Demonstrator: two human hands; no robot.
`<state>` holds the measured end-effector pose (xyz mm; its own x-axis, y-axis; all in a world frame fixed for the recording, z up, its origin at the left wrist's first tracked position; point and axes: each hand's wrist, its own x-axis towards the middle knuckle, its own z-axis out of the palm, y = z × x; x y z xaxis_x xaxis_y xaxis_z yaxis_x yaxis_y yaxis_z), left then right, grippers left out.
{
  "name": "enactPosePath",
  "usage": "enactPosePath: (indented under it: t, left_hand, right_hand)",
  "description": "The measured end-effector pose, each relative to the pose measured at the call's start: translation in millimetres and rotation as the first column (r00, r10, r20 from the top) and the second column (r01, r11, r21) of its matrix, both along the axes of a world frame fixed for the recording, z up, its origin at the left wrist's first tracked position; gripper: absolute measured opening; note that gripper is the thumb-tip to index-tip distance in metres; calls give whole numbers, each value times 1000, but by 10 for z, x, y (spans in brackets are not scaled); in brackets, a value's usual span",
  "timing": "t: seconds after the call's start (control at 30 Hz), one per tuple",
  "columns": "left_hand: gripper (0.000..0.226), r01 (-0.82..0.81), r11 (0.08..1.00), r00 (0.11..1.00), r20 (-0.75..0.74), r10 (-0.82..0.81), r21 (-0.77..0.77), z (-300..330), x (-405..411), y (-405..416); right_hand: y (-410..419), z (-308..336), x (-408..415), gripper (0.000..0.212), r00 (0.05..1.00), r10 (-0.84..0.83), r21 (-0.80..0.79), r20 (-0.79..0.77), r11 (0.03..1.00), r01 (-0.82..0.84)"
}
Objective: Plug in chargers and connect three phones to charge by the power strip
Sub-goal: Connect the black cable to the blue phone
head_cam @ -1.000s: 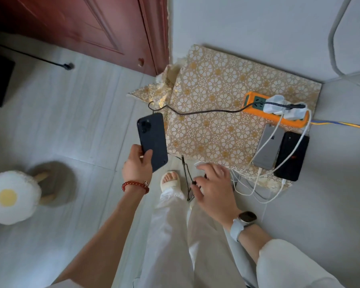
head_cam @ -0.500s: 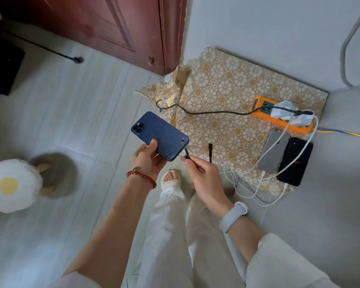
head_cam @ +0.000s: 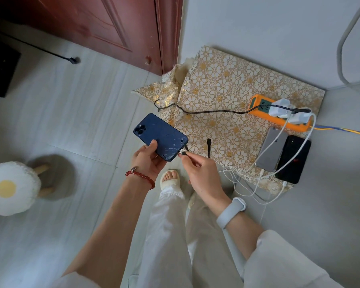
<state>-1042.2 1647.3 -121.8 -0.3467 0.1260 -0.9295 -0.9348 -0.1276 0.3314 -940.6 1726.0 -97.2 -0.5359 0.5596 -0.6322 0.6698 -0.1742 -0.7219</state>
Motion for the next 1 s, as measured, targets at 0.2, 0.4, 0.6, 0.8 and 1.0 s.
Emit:
enactPosePath:
  t: [0.2,0.4,0.6,0.8,1.0]
  left_hand:
    - [15,95,994,991,-92,-100,-61,-35,-59,18]
    - [4,261,956,951,-133,-278,-133,-103,-80,-12]
    - [10,450,871,862,-158,-481,-200,-151,-2,12]
    - [5,734,584,567,-162,-808,-347,-260,145,284]
    - [24,903,400,378,-152,-913,-159,-425,354,577]
  right_hand:
    - [68,-30,-48,28,993,99,-5,69,995,-99]
    - [83,-63,-46,22,974,144,-82,176,988,-132]
    - [39,-125,107,24,954,169,-72,247,985,-156]
    - [281,-226,392,33,849,309,-44,428,946,-322]
    - [727,-450,646,29,925,63,-20,376,998,-60]
